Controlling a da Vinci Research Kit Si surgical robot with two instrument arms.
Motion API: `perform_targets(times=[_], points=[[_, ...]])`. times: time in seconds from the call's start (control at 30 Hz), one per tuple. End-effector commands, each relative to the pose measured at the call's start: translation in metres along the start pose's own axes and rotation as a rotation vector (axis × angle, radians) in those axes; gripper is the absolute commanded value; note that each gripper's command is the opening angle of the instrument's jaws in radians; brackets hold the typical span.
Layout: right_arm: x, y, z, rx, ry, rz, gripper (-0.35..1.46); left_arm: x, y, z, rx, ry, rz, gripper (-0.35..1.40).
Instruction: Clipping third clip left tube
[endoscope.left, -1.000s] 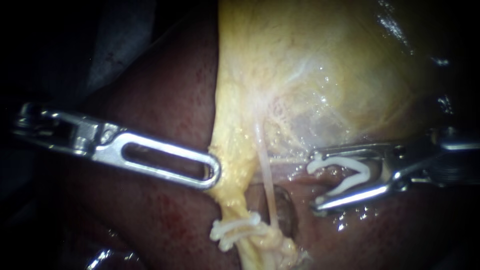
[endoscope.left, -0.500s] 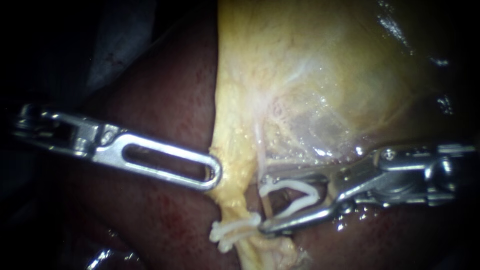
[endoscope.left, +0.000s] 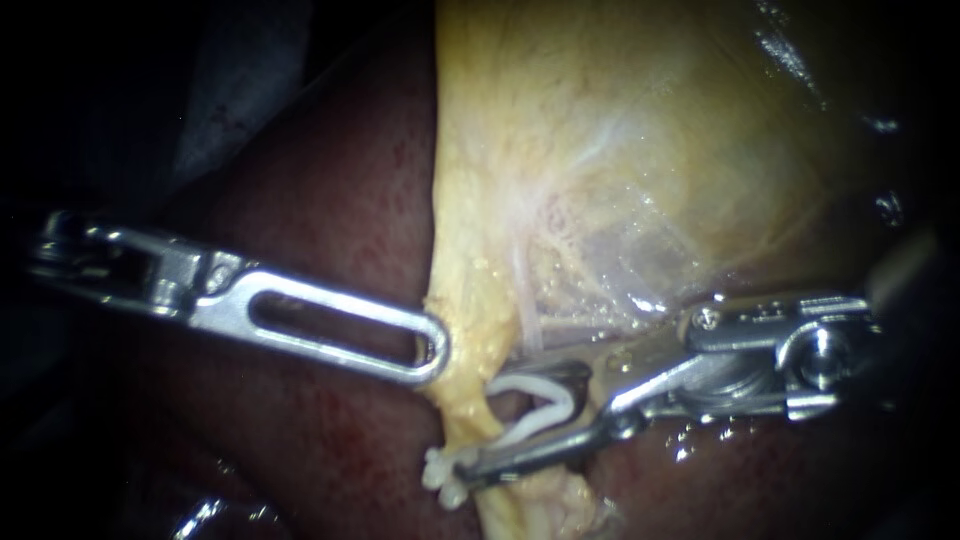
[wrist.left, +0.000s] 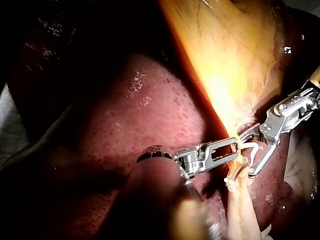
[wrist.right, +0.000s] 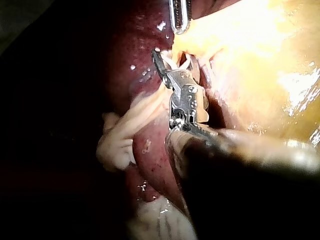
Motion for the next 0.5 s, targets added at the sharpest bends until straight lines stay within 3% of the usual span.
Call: perform_targets(times=[0.03,0.5], points=[[0.0001,0.0,0.0002,0.002,-0.001,-0.001,0.58,0.0,0.0,0.0,0.0,0.0,0.0,-0.35],[0.001,0.0003,0.0019,0.016,-0.012,-0.004,0.55,0.0,-0.0001,0.0003,-0.001,-0.002,-0.001,-0.35]])
